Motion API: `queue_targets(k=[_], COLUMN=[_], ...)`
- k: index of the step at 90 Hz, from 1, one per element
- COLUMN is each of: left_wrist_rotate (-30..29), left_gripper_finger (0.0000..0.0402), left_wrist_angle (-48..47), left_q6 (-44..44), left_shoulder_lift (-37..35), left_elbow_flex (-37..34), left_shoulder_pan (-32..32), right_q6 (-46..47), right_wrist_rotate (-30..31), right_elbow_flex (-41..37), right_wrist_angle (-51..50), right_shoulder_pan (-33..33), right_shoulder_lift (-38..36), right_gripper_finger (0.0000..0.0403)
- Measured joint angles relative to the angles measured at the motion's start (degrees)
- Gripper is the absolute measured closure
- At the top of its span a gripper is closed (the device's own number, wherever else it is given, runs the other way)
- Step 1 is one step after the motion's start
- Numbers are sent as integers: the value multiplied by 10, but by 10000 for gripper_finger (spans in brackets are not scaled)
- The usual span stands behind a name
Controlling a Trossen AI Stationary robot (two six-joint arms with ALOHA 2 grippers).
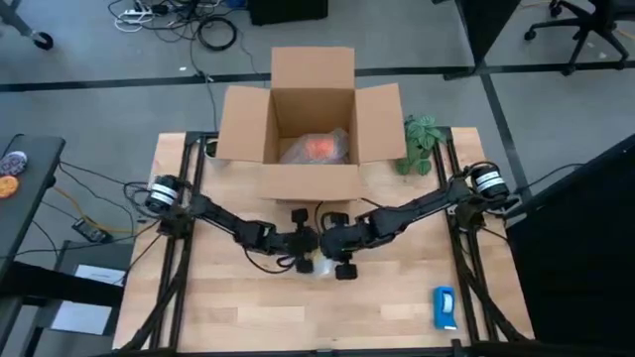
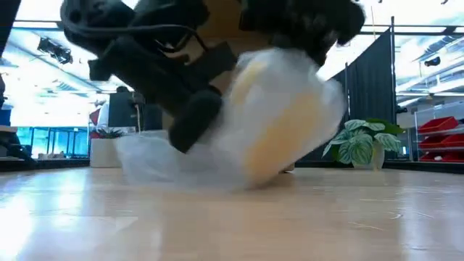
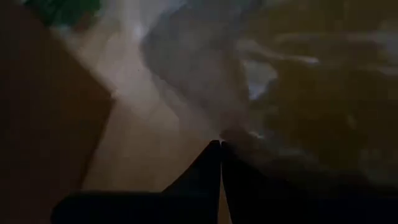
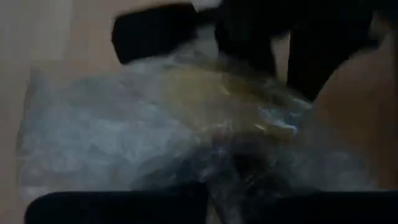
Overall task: Wrap mug
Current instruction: Wrap the yellow mug with the bubble wrap
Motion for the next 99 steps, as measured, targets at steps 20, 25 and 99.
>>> queue_targets(k=[20, 25, 99], left_wrist_rotate=[-2, -16, -122], left_gripper_finger=[402, 402, 402], left_wrist_angle=[75, 77, -269], left_q6=[17, 21, 68], left_shoulder_lift=[107, 133, 34], left_elbow_flex=[94, 126, 201], left_shoulder_pan=[5, 8, 75], right_q6=[-14, -12, 56], right_wrist_rotate=[-26, -35, 43], right_elbow_flex=[45, 45, 46], right_wrist_angle=[-133, -158, -203], right_shoulder_pan=[11, 13, 74], right_shoulder_lift=[7, 8, 44], right_gripper_finger=[362, 362, 371])
